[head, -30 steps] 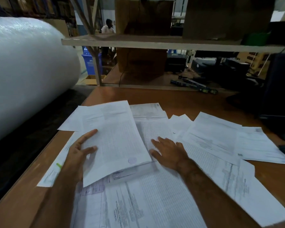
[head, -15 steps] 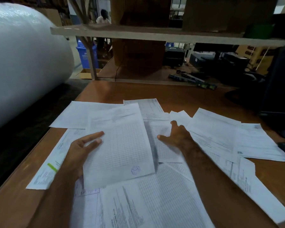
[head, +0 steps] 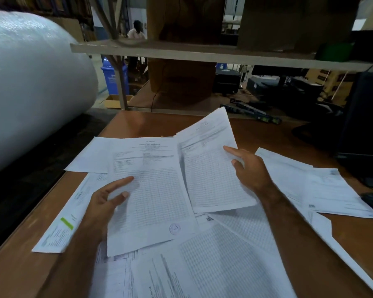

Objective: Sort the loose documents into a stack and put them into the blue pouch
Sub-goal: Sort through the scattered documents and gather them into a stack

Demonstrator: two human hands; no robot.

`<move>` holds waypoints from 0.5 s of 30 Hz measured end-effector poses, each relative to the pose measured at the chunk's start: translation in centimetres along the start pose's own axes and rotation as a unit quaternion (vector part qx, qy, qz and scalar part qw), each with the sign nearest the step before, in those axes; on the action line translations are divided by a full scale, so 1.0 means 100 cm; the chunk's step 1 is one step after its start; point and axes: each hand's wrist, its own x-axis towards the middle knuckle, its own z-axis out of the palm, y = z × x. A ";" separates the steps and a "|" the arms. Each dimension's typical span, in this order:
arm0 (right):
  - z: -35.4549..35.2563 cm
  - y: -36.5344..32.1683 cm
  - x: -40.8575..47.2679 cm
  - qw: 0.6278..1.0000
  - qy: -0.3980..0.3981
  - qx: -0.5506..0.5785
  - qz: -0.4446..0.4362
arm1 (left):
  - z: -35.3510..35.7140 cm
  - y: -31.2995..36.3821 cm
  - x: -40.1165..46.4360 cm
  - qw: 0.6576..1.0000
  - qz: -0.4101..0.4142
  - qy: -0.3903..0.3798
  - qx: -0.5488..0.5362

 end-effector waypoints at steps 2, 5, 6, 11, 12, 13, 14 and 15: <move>-0.016 -0.002 -0.003 0.999 0.021 0.041 -0.011 | 0.008 0.005 0.002 1.000 0.012 -0.003 -0.014; -0.033 -0.004 -0.008 0.988 0.048 0.145 0.002 | 0.023 0.018 0.001 0.999 0.038 -0.017 -0.011; -0.037 -0.003 -0.010 0.984 0.050 0.169 0.010 | 0.027 0.020 0.002 0.999 0.039 -0.020 -0.005; -0.049 0.009 -0.029 0.973 0.048 0.222 0.037 | 0.032 0.019 -0.005 0.999 0.022 -0.019 -0.017; -0.050 0.012 -0.032 0.969 0.050 0.240 0.042 | 0.032 0.017 -0.008 0.999 0.020 -0.015 -0.023; -0.049 0.015 -0.034 0.965 0.055 0.252 0.048 | 0.032 0.015 -0.010 0.999 0.017 -0.013 -0.027; -0.049 0.018 -0.036 0.965 0.064 0.251 0.048 | 0.032 0.013 -0.012 0.999 0.017 -0.017 -0.023; -0.049 0.020 -0.037 0.969 0.080 0.230 0.042 | 0.031 0.012 -0.013 1.000 0.017 -0.018 -0.015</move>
